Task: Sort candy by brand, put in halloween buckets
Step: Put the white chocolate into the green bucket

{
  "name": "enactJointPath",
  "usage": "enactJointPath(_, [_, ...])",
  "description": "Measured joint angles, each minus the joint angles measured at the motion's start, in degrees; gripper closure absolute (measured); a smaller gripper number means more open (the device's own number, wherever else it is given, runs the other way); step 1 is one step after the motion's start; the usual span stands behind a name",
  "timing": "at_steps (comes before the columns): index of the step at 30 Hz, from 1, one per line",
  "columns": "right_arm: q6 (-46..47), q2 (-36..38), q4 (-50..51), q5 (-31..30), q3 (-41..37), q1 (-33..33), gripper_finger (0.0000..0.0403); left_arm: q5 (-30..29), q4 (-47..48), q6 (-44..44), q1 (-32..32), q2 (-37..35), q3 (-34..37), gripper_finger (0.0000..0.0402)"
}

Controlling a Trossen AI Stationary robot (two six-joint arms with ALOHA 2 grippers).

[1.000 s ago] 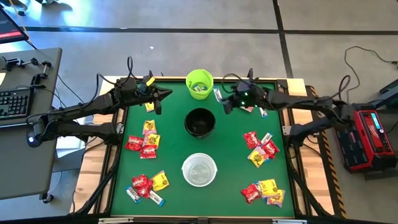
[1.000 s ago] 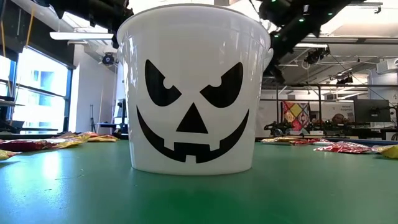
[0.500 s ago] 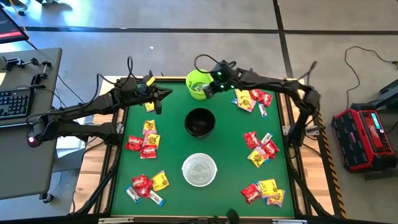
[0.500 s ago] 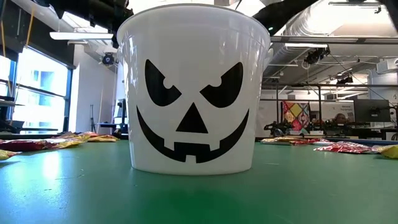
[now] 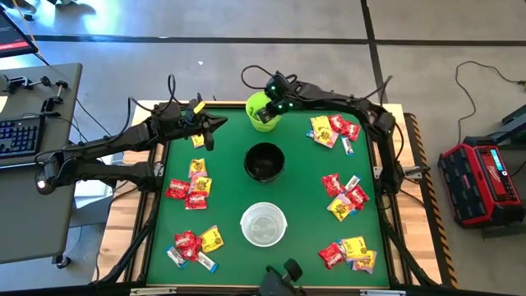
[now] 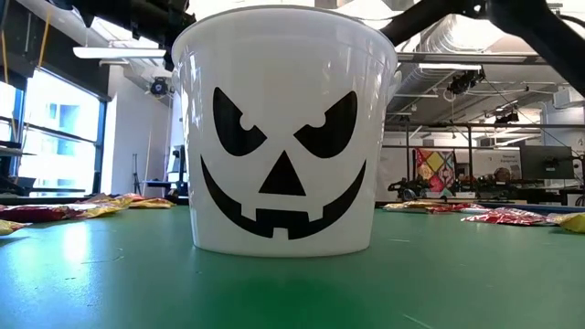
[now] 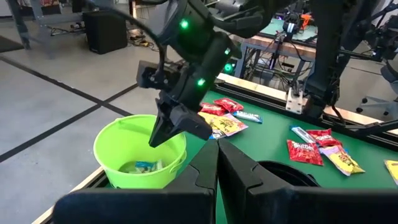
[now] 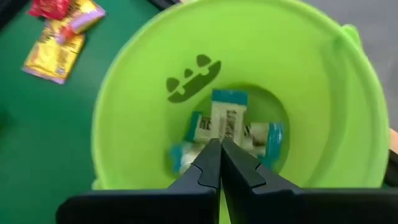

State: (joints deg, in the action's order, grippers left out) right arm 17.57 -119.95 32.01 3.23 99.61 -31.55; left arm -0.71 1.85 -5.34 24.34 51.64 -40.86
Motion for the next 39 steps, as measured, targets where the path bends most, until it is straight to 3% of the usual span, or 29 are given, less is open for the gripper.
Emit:
enactJointPath(4, [-1.39, 0.07, -0.06, -0.16, 0.15, 0.02, 0.0383, 0.00, 0.00, 0.00, 0.00, 0.00, 0.00, 0.0402])
enactJointPath(12, [-5.09, 5.08, 2.41, 0.93, 0.15, 0.85, 0.0302, 0.01, 0.00, 0.00, 0.00, 0.02, 0.00, 0.0402])
enactJointPath(15, [-5.70, 7.23, 3.98, -1.72, -0.32, 1.34, 0.0318, 0.01, 0.02, 0.00, 0.00, 0.02, 0.00, 0.0401])
enactJointPath(20, [-5.18, 11.61, 3.61, -6.21, -4.99, 1.75, 0.0394, 0.02, 0.02, 0.02, 0.00, 0.02, 0.00, 0.0401])
enactJointPath(30, [7.59, 31.36, -10.10, -7.54, -30.36, 5.43, 0.0402, 0.02, 0.03, 0.52, 0.02, 0.02, 0.00, 0.0402])
enactJointPath(34, [15.14, 41.66, -8.54, -12.30, -38.54, 10.09, 0.0402, 0.04, 0.04, 0.51, 0.02, 0.02, 0.00, 0.0402])
enactJointPath(39, [29.08, 52.81, 0.40, -19.20, -44.92, 18.72, 0.0403, 0.04, 0.04, 0.57, 0.02, 0.02, 0.00, 0.0401])
